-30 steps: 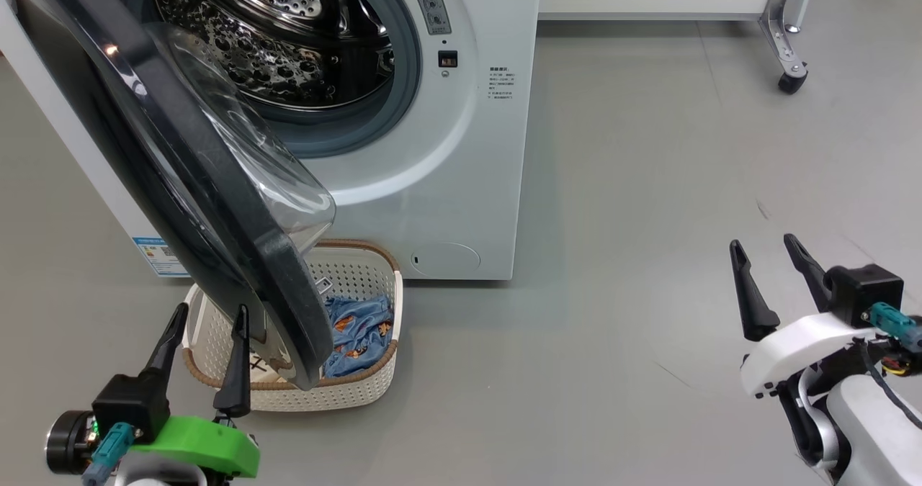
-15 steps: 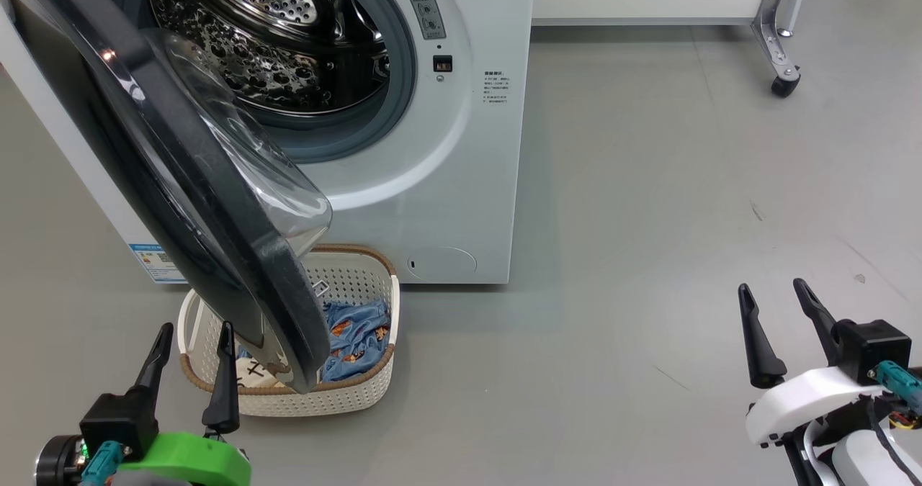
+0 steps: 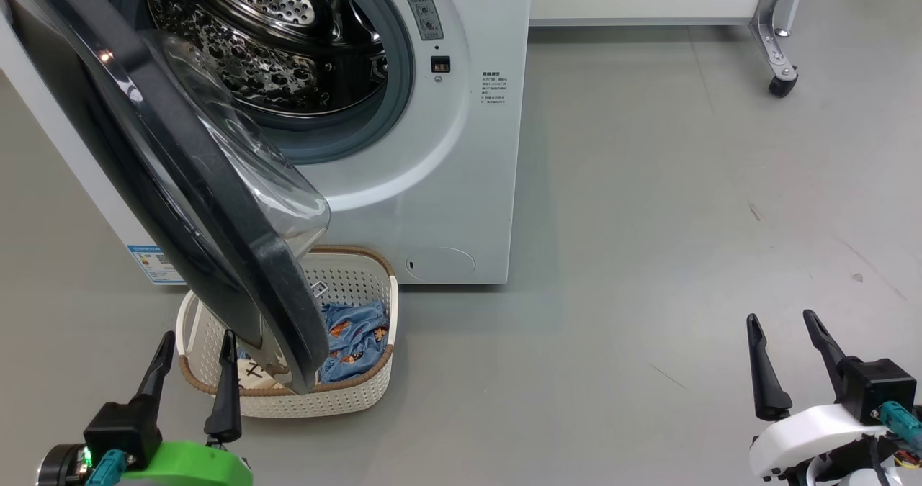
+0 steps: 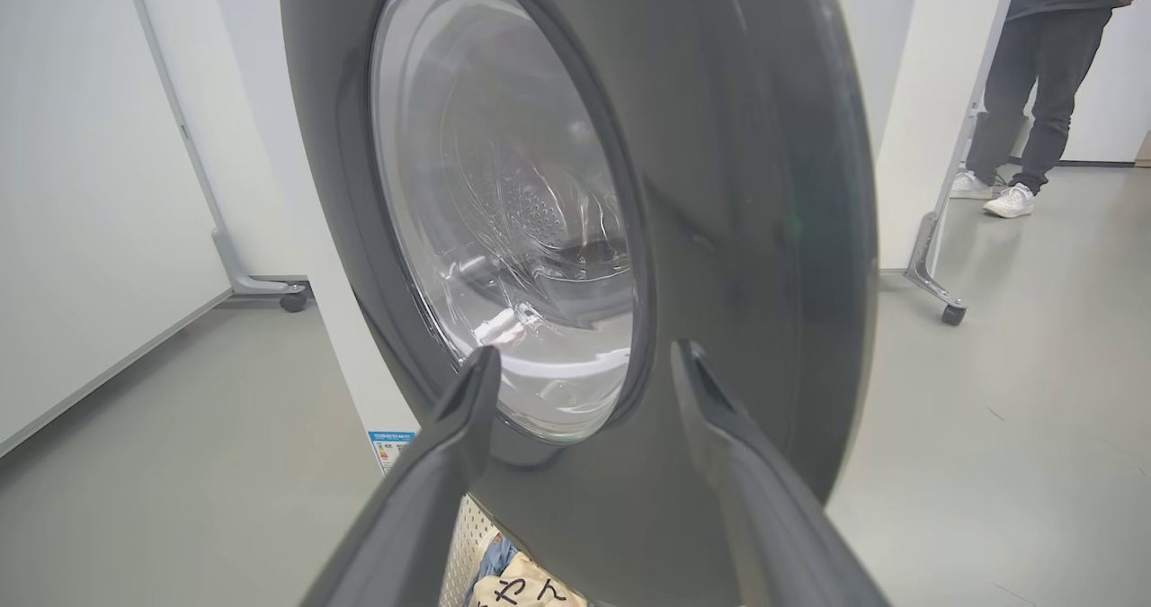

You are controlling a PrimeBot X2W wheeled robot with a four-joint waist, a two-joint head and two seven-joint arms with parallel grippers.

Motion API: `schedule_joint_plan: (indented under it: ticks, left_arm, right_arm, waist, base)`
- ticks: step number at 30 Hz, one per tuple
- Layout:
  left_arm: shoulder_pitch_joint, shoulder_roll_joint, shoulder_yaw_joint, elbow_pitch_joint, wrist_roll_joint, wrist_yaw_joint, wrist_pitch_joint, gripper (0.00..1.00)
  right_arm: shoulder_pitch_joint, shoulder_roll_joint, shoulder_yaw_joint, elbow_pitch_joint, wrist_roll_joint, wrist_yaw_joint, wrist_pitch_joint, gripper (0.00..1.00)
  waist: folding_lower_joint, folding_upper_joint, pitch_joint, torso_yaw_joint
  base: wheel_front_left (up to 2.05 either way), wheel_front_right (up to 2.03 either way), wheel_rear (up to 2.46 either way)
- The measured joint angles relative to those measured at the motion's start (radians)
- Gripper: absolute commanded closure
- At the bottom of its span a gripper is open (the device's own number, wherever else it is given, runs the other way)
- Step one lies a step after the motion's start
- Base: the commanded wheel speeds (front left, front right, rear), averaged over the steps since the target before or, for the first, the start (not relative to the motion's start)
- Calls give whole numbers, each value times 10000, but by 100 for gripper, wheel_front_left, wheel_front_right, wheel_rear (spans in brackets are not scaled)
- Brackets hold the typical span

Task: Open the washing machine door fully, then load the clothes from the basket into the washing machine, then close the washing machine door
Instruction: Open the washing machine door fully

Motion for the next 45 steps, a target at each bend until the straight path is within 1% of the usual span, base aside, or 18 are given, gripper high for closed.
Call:
schedule_joint_plan:
  ticks: [8,17,28,45]
  left_arm:
    - [34,-31,40,121,50,0,0,0]
    - [88,-58,44,284,196,0,0,0]
    - [177,-107,36,403,230,0,0,0]
    - [177,-215,29,522,301,0,0,0]
  right_arm:
    - [134,128,-303,-313,-637,0,0,0]
    - [501,405,-548,-456,-997,0,0,0]
    - [765,698,-792,-451,-1091,0,0,0]
    - [909,846,-1001,-466,-1375,0,0,0]
  waist:
    - [0,0,-13,-1]
    - [0,0,-51,37]
    - [1,0,-126,88]
    - [0,0,-176,120]
  base:
    - [0,0,0]
    - [0,0,0]
    - [0,0,0]
    - [0,0,0]
